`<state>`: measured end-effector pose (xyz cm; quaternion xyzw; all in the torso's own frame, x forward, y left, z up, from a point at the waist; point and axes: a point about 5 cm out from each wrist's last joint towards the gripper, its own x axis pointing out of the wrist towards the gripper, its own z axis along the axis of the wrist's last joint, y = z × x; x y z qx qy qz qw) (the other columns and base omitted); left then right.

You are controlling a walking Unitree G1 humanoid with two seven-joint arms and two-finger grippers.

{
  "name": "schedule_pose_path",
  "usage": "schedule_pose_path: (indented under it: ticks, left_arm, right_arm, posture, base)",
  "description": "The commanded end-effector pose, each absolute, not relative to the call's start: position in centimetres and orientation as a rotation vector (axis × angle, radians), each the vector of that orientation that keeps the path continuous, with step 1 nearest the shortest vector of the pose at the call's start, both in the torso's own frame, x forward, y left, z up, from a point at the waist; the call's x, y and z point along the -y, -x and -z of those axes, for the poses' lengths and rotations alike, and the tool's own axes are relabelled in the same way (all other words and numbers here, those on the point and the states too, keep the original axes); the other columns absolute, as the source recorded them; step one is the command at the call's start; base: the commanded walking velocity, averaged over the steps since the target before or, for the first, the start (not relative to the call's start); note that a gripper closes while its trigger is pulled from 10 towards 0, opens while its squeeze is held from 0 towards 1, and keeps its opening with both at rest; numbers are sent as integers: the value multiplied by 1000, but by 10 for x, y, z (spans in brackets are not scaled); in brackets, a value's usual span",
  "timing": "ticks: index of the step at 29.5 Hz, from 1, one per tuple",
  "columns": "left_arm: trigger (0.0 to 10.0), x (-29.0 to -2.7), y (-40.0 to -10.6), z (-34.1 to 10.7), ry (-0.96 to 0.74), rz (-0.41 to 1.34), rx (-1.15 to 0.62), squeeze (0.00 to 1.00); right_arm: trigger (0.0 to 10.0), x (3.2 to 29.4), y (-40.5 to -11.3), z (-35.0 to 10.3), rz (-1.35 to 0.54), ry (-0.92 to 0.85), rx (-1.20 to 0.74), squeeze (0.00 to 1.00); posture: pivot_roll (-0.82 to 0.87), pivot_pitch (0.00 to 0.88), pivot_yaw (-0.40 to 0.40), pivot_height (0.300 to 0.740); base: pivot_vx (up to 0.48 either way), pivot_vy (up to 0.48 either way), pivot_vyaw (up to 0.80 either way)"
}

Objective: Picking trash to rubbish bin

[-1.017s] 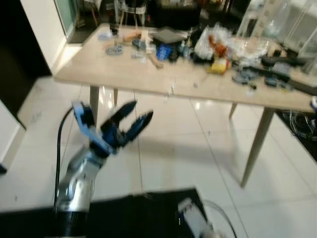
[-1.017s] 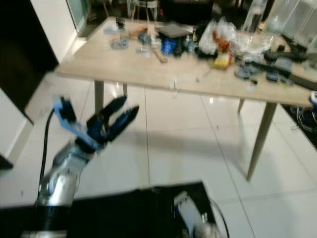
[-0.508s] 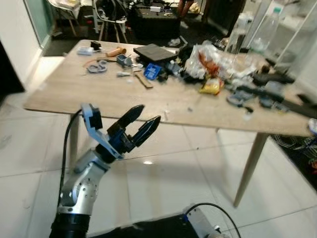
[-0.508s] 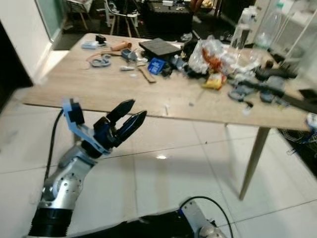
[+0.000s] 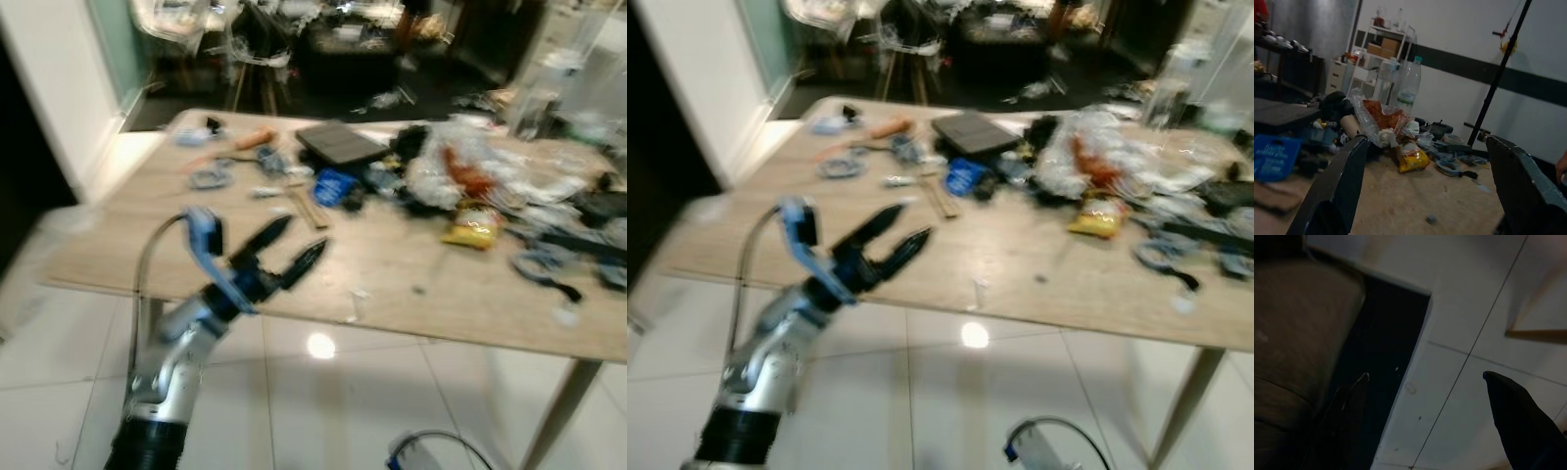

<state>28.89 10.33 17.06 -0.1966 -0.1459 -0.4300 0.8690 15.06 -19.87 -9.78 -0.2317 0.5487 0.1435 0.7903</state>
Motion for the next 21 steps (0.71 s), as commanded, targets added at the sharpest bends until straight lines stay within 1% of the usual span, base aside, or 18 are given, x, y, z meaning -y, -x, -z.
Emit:
schedule_pose_path:
  ticks: [1, 4, 5, 9, 11, 13, 15, 16, 17, 19, 20, 21]
  left_arm:
    - [10000, -99, -290, -170, 377, 913, 299, 0]
    - [10000, -96, -289, -168, 346, 939, 285, 0]
    - [10000, -89, -285, -162, 284, 989, 235, 0]
    - [10000, -84, -284, -153, 158, 1024, 184, 0]
    - [10000, -84, -285, -152, 140, 1021, 179, 0]
    - [10000, -85, -291, -151, 53, 976, 170, 0]
    - [10000, -85, -294, -151, 26, 955, 168, 0]
    - [10000, -86, -302, -151, -46, 905, 160, 0]
    - [10000, -86, -302, -151, -46, 905, 160, 0]
    - [10000, -85, -310, -148, -131, 845, 139, 0]
    - [10000, -85, -312, -147, -148, 835, 133, 0]
    - [10000, -84, -314, -144, -176, 815, 117, 1000]
  right_arm:
    - [10000, 191, -141, 102, -333, 483, -1213, 0]
    - [10000, 188, -141, 103, -337, 483, -1212, 0]
    - [10000, 186, -142, 103, -340, 484, -1211, 0]
    - [10000, 185, -142, 103, -345, 487, -1208, 0]
    - [10000, 185, -142, 103, -345, 488, -1207, 0]
    - [10000, 186, -143, 102, -344, 491, -1207, 0]
    - [10000, 186, -143, 102, -343, 492, -1207, 0]
    - [10000, 187, -144, 102, -344, 496, -1207, 0]
    - [10000, 187, -144, 102, -344, 496, -1207, 0]
    - [10000, 186, -144, 102, -346, 499, -1208, 0]
    - [10000, 186, -144, 102, -347, 499, -1208, 0]
    - [10000, 185, -144, 102, -348, 499, -1208, 0]
  posture:
    - [16, 17, 38, 740]
    - [15, 16, 38, 740]
    - [12, 17, 39, 740]
    - [7, 15, 41, 740]
    - [7, 15, 41, 740]
    - [4, 10, 42, 740]
    - [4, 10, 42, 740]
    - [2, 7, 44, 740]
    - [2, 7, 44, 740]
    - [-2, 3, 47, 740]
    - [-2, 3, 47, 740]
    - [-4, 4, 50, 740]
  base:
    - [480, 0, 0]
    - [480, 0, 0]
    - [311, 0, 0]
    - [0, 0, 0]
    - [0, 0, 0]
    - [0, 0, 0]
    - [0, 0, 0]
    - [0, 0, 0]
    - [0, 0, 0]
    - [0, 0, 0]
    - [0, 0, 0]
    - [0, 0, 0]
